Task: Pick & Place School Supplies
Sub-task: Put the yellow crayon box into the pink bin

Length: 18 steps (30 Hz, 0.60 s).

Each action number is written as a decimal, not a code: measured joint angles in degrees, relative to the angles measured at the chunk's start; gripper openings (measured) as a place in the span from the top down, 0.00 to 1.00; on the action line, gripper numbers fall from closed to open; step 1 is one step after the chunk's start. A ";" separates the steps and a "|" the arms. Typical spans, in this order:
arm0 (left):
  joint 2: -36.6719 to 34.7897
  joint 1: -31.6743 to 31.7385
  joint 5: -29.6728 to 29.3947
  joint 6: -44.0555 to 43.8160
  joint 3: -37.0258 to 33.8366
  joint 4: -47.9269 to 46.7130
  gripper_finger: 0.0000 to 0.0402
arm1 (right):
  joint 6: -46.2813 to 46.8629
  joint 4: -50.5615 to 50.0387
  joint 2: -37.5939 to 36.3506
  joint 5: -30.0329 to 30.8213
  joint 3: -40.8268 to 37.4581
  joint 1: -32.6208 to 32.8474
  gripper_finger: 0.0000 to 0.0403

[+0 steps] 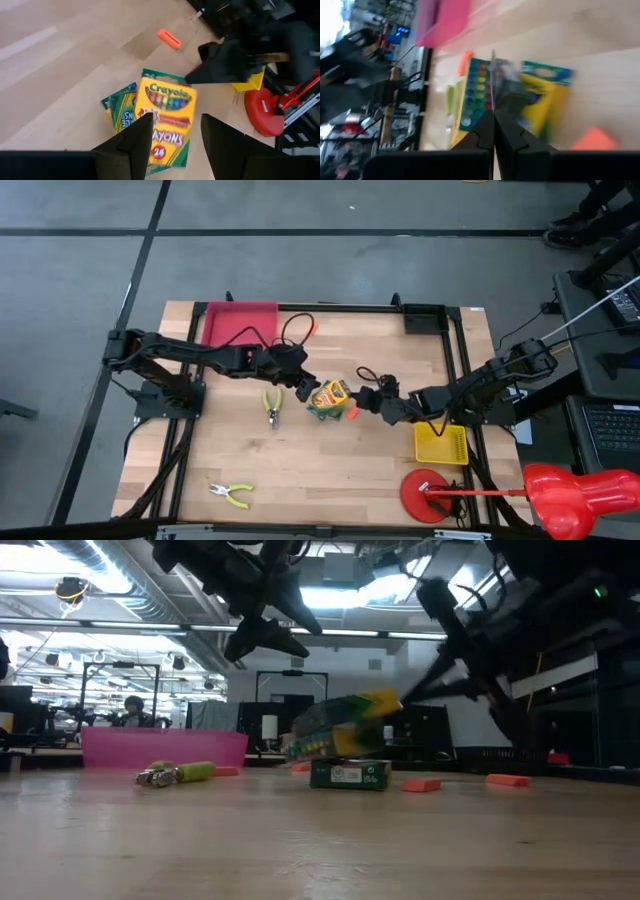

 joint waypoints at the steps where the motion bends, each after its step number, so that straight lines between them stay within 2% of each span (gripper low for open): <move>1: -0.42 0.00 -0.39 0.62 0.00 0.26 0.59 | -1.72 0.08 0.00 -0.45 0.96 -0.01 1.00; 8: -5.73 1.59 -0.89 5.64 0.00 -0.47 0.58 | -10.25 -1.98 0.00 -3.97 7.10 0.04 1.00; 10: -7.75 2.30 0.53 8.13 0.00 -1.79 0.58 | -13.38 -1.98 0.00 -5.34 9.12 0.05 1.00; 15: -10.43 4.37 11.93 15.34 0.00 -7.87 0.58 | -21.40 -2.46 -0.28 -10.07 13.97 -0.18 1.00; 18: -10.78 4.13 15.40 20.21 0.00 -11.02 0.58 | -24.09 -4.41 -0.63 -12.33 16.51 -0.25 1.00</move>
